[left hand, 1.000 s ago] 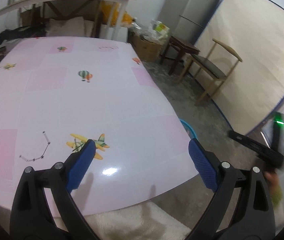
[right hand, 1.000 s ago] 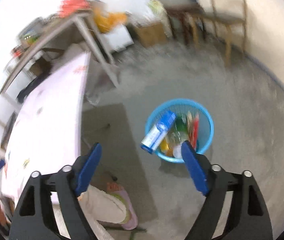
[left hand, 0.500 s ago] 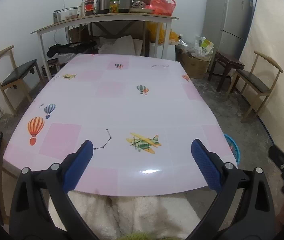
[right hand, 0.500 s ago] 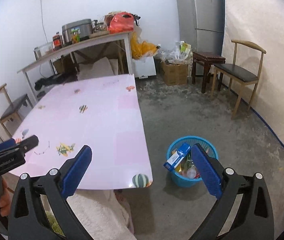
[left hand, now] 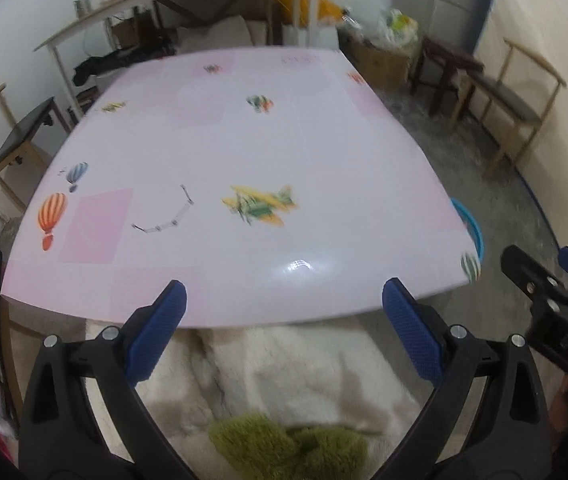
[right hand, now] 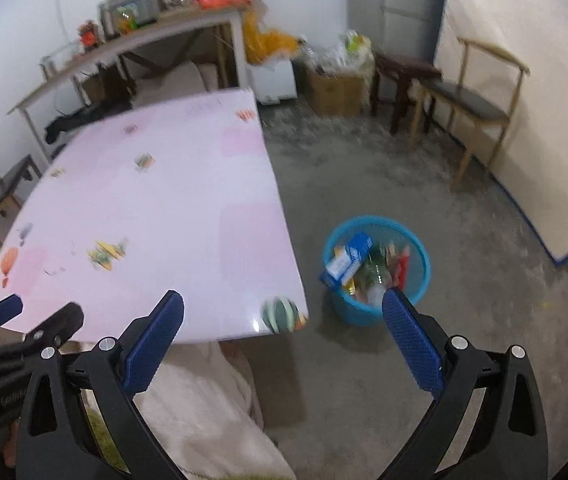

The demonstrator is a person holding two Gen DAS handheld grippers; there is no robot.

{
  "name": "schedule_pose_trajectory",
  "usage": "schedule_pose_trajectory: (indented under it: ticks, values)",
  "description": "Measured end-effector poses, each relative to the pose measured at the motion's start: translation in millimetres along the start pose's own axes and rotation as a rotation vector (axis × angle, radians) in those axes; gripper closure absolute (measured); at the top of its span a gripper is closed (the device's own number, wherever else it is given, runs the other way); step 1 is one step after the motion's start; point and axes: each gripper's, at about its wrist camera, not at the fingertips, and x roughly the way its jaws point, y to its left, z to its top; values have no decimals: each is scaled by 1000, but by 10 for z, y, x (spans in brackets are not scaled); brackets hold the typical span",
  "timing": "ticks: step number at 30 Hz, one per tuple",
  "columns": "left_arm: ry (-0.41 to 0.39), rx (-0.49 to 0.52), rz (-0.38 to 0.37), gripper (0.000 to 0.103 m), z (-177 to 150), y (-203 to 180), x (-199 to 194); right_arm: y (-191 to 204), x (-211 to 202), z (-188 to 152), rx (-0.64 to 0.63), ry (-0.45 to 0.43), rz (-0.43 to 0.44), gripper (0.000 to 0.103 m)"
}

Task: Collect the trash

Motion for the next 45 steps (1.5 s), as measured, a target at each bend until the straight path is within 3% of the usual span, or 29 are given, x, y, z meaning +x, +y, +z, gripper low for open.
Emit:
schedule_pose_trajectory:
  ticks: [6, 16, 45]
  values:
    - [20, 5, 18, 9, -32, -26, 48, -87, 51, -34, 8, 19, -47, 6]
    - [30, -34, 64, 9, -2, 84, 51, -64, 8, 25, -82, -23, -45, 6]
    - [26, -58, 124, 9, 30, 154, 77, -138, 35, 6, -102, -20, -62, 6]
